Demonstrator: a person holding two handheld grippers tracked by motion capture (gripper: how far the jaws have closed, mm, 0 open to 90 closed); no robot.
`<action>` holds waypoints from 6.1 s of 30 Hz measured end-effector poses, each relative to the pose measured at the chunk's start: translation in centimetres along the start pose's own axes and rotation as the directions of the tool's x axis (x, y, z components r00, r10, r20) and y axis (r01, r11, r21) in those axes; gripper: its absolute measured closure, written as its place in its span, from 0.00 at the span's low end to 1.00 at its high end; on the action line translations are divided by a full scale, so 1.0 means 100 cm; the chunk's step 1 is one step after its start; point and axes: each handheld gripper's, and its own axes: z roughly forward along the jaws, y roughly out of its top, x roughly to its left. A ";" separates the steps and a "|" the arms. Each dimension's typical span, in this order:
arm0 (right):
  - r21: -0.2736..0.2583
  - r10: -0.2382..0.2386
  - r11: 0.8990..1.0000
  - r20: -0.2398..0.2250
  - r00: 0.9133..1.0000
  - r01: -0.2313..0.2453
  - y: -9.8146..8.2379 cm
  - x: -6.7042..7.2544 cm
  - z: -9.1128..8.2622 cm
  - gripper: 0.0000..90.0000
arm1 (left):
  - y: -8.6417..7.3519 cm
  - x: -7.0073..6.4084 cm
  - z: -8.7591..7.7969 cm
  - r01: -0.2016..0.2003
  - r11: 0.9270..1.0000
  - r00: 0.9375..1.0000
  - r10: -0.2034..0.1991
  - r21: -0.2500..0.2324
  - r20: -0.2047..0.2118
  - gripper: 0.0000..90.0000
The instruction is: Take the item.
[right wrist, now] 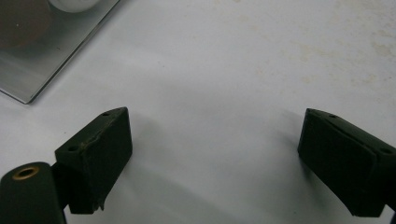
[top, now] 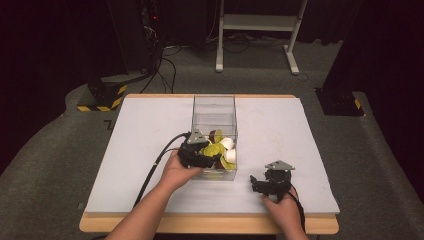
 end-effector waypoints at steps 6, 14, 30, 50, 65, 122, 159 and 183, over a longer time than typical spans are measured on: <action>0.000 0.000 1.000 0.000 1.000 0.000 0.000 0.000 0.000 0.11 | 0.000 0.001 -0.002 0.001 1.000 1.000 -0.001 0.004 0.005 0.41; 0.000 0.000 1.000 0.000 1.000 0.000 0.000 0.000 0.000 0.11 | -0.003 -0.001 -0.006 0.004 1.000 1.000 -0.004 -0.025 0.006 0.44; 0.000 -0.001 1.000 0.001 1.000 0.001 0.000 0.000 0.000 0.11 | 0.000 0.004 -0.032 0.012 0.996 1.000 -0.010 -0.089 0.020 0.44; 0.000 -0.001 1.000 0.001 1.000 0.001 0.000 0.000 0.000 0.11 | 0.009 0.022 -0.072 0.023 0.984 0.999 -0.028 -0.175 -0.024 0.45; 0.000 -0.001 1.000 0.001 1.000 0.001 0.000 0.000 0.000 0.11 | 0.016 0.040 -0.082 0.165 0.932 0.980 -0.192 -0.322 -0.054 0.45; 0.000 0.002 1.000 0.000 1.000 -0.002 0.000 0.000 0.000 0.11 | -0.022 0.144 -0.087 0.079 0.985 0.939 -0.126 -0.155 -0.321 0.45; 0.000 0.000 1.000 0.000 1.000 0.000 0.000 0.000 0.000 0.11 | -0.031 0.166 -0.069 0.095 0.986 0.918 -0.139 -0.135 -0.371 0.37; 0.000 0.000 1.000 0.000 1.000 0.000 0.000 0.000 0.000 0.11 | -0.028 0.127 -0.105 0.103 0.976 0.947 -0.156 -0.193 -0.280 0.40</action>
